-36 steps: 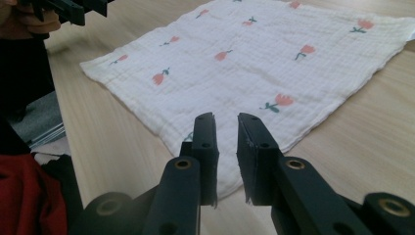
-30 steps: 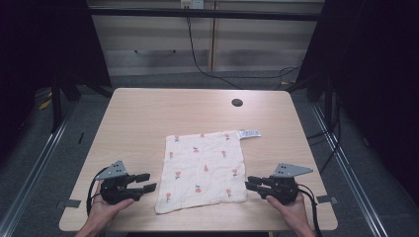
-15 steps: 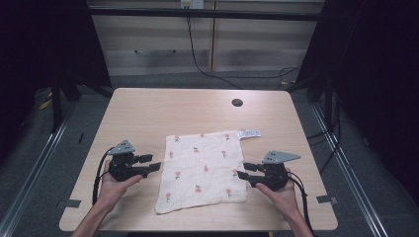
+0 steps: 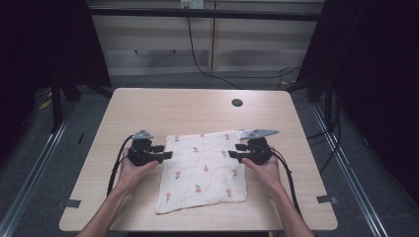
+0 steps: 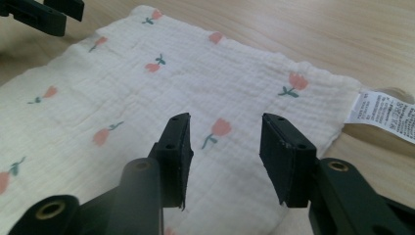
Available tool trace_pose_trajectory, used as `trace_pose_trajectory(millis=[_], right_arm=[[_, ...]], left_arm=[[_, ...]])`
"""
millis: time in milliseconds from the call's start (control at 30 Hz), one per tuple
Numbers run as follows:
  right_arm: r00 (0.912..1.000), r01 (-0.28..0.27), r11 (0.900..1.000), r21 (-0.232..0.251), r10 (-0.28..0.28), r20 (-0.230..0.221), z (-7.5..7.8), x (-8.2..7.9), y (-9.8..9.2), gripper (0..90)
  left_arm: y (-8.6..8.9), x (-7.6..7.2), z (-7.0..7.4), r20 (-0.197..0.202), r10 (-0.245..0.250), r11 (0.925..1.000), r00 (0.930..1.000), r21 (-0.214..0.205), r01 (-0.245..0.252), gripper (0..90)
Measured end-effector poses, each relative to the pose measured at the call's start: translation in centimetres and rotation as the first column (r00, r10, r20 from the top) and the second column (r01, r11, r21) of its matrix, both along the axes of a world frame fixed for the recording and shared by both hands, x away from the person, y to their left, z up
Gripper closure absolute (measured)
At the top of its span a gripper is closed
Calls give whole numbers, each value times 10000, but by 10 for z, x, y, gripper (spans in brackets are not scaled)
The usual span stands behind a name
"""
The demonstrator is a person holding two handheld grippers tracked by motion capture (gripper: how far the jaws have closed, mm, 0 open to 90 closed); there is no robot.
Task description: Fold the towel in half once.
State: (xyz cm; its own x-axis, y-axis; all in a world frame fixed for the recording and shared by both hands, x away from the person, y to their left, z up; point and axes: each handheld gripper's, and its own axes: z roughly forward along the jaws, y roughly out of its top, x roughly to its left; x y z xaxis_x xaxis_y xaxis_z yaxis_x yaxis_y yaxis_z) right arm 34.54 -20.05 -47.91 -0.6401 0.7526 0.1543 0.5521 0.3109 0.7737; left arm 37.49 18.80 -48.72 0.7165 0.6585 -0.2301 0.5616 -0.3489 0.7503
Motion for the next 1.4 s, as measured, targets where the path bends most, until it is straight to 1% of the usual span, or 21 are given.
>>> trace_pose_trajectory(millis=[100,167,200,267,333,400,433,500,567,667,733,800,867,900,967,1033,1133,1267,1300,1367,1400], right_arm=[[9995,-35,9998,-179,30,-316,-11,7,4,577],[9984,-181,9978,-631,147,-538,-18,8,7,586],[9982,-238,9962,-833,191,-567,-21,7,8,585],[9973,-254,9956,-897,191,-713,-24,5,9,581],[9977,-275,9950,-960,213,-649,-24,5,9,581],[9976,-234,9953,-943,172,-667,-24,3,9,574],[9974,-191,9964,-825,133,-706,-25,2,9,566],[9960,-47,9987,-517,0,-890,-25,-2,8,567],[9967,-137,9963,-854,67,-810,-24,-9,9,568],[9968,-223,9946,-1017,142,-791,-23,-18,9,571],[9971,-381,9922,-1188,299,-704,-22,-24,9,604],[9967,-465,9922,-1155,385,-709,-22,-30,7,659],[9968,-501,9936,-1009,435,-668,-23,-35,5,690],[9967,-550,9937,-977,488,-642,-24,-36,5,708],[9960,-689,9925,-1014,627,-629,-23,-37,5,784],[9949,-836,9915,-995,774,-640,-24,-39,7,874],[9934,-1029,9897,-998,972,-608,-24,-42,9,889],[9901,-1281,9873,-943,1218,-699,-24,-45,8,890],[9898,-1305,9876,-868,1248,-685,-24,-46,8,886],[9878,-1399,9866,-834,1333,-808,-23,-48,7,866],[9867,-1486,9851,-865,1418,-796,-23,-48,7,834]], left_arm=[[-3,0,-7,-173,-50,9996,9998,295,55,521],[-4,1,-11,-242,-120,9986,9996,518,132,521],[-4,1,-12,-278,-85,9988,9996,477,98,521],[-4,1,-13,-230,-86,9985,9997,533,98,523],[-6,0,-15,-215,-111,9977,9997,664,125,523],[-6,-2,-17,-58,-296,9965,9995,783,300,534],[-6,-3,-18,-59,-235,9980,9997,587,239,536],[-5,-3,-18,-25,-262,9977,9997,632,263,536],[-7,-7,-18,253,-422,9946,9988,962,396,537],[-8,-14,-17,259,-578,9933,9980,1018,549,544],[-8,-20,-16,315,-768,9899,9965,1219,725,632],[-7,-26,-16,358,-881,9886,9955,1256,829,700],[-6,-30,-16,259,-1070,9884,9939,1111,1035,751],[-6,-33,-16,359,-1153,9859,9927,1265,1100,760],[-6,-36,-15,297,-1324,9821,9907,1392,1271,810],[-6,-37,-15,274,-1318,9829,9909,1335,1270,832],[-4,-40,-15,218,-1246,9847,9920,1255,1209,850],[1,-48,-13,116,-1308,9811,9913,1453,1278,855],[2,-50,-13,80,-1239,9832,9923,1359,1217,855],[4,-53,-12,63,-1319,9800,9912,1510,1295,854],[5,-53,-13,74,-1317,9814,9913,1417,1293,852]])
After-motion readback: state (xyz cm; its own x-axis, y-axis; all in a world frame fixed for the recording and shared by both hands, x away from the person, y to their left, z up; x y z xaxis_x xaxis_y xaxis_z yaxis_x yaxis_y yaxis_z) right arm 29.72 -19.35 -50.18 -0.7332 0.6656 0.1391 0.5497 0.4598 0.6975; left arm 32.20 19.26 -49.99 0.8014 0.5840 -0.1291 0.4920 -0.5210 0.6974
